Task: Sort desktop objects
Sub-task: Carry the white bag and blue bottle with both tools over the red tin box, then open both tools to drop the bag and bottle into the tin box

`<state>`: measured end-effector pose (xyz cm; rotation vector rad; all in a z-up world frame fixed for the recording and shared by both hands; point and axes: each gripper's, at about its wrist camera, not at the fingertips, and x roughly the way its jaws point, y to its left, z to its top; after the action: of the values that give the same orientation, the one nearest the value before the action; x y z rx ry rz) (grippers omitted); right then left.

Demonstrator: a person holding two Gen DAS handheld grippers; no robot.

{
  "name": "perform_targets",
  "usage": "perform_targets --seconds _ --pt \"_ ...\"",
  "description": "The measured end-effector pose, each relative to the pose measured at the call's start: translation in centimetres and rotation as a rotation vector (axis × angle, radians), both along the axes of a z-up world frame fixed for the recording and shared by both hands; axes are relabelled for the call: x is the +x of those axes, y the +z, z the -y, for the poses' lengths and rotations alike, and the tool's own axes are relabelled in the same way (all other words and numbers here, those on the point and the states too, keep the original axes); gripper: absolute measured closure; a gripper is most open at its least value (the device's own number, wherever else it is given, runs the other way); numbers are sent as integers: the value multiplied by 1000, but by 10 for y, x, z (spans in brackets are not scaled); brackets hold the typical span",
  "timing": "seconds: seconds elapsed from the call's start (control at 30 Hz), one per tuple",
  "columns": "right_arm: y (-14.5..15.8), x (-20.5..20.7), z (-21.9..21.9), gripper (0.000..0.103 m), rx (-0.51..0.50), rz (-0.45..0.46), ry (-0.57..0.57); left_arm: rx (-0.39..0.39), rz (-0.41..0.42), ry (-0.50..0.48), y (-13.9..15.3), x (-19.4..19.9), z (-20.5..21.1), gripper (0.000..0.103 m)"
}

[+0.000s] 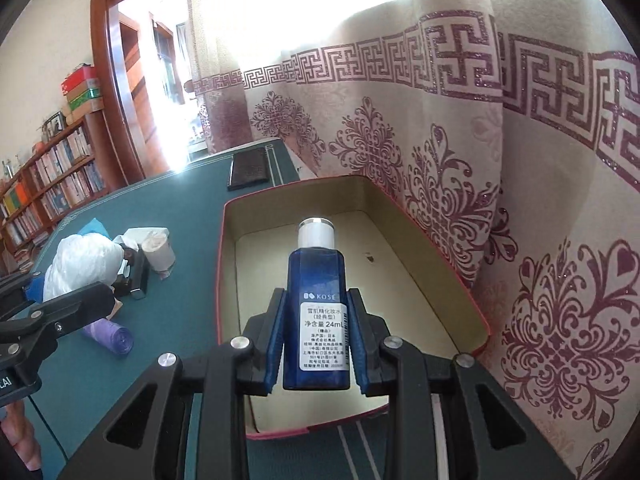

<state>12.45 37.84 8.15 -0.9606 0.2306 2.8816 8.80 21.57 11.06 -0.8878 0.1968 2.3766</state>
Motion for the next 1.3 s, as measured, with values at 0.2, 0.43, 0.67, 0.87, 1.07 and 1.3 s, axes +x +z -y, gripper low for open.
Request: perform_targets --seconds 0.2,0.43,0.67,0.87,1.07,1.3 --pt "-13 -5 -22 71 -16 33 -43 22 52 -45 -2 -24 -37 51" --pt "-21 -7 -30 71 -12 53 -60 12 112 -47 -16 -45 -66 51" --pt "-27 -10 -45 60 -42 75 -123 -17 155 -35 -30 -57 -77 33" --pt "-28 -2 -49 37 -64 56 -149 -33 150 -6 -35 -61 -72 32" --pt "-28 1 -46 30 -57 58 -159 -2 172 15 -35 -64 -60 32" --pt "-21 3 -41 24 -63 39 -163 34 173 61 -26 -67 -39 32"
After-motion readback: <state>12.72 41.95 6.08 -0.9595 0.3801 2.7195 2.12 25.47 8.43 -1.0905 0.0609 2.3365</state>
